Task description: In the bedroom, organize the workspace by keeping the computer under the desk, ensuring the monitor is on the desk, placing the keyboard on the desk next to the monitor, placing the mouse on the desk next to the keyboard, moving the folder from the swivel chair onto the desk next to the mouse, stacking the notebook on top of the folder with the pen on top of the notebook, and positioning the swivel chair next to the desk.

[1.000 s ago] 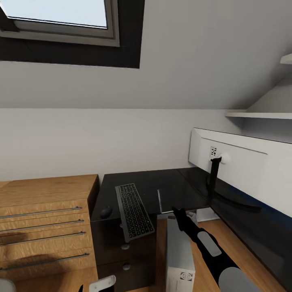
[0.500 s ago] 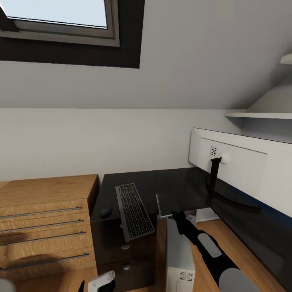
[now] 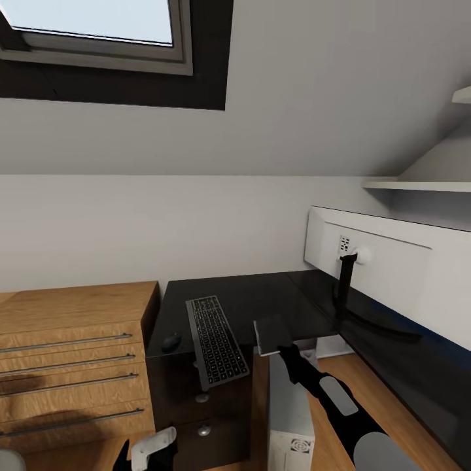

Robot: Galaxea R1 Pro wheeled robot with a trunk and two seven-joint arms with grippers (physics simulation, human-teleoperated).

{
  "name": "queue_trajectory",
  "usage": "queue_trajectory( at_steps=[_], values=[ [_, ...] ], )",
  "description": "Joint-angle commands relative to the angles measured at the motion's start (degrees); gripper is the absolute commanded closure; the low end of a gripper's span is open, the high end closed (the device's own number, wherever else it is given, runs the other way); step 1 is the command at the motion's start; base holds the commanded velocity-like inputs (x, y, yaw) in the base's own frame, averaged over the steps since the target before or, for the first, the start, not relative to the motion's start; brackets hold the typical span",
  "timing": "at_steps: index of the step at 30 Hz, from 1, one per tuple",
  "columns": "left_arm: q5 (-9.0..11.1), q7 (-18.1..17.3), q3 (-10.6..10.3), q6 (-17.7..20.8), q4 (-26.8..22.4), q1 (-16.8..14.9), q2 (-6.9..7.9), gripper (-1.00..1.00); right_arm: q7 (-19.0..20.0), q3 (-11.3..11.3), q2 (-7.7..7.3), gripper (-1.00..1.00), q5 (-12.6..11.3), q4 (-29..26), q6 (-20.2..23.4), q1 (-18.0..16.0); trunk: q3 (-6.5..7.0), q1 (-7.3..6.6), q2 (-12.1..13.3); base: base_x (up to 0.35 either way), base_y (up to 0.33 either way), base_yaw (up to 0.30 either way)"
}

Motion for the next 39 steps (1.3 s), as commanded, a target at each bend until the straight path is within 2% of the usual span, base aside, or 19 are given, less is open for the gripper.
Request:
queue_trajectory(
  at_steps=[1, 8, 13, 18, 28, 39],
  values=[
    [0.42, 0.12, -0.11, -0.29, -0.25, -0.02, 0.14, -1.00, 0.11, 0.07, -0.03, 1.00, -0.41, 0.02, 0.11, -0.03, -0.05, 0.00, -0.03, 0.000, 0.000, 0.000],
    [0.44, 0.19, -0.12, -0.30, -1.75, 0.04, 1.10, -1.00, -0.09, -0.02, -0.10, 1.00, -0.48, -0.02, 0.01, -0.02, -0.05, 0.00, -0.03, 0.000, 0.000, 0.000],
    [0.67, 0.19, -0.12, -0.30, -2.36, 0.05, 1.69, -1.00, -0.12, -1.04, -0.05, 1.00, -0.50, -0.03, -0.12, -0.04, -0.05, 0.00, -0.03, 0.124, 0.000, 0.000],
    [1.48, 0.19, -0.17, -0.30, -2.48, 0.05, 1.80, -1.00, -0.12, -1.49, -0.03, 1.00, -0.50, -0.05, -0.15, -0.03, -0.05, 0.00, -0.03, 0.184, 0.000, 0.000],
    [1.59, 0.13, -0.12, -0.22, -2.49, 0.05, 1.81, -1.00, -0.16, -1.52, -0.03, 1.00, -0.46, 0.00, -0.22, -0.04, -0.05, 0.00, -0.03, 0.132, 0.000, 0.000],
    [1.52, 0.13, -0.12, -0.29, -2.73, 0.05, 1.81, -1.00, -0.21, -1.53, -0.03, 1.00, -0.47, -0.05, -0.17, -0.04, -0.05, 0.00, -0.03, 0.023, 0.000, 0.000]
  ],
)
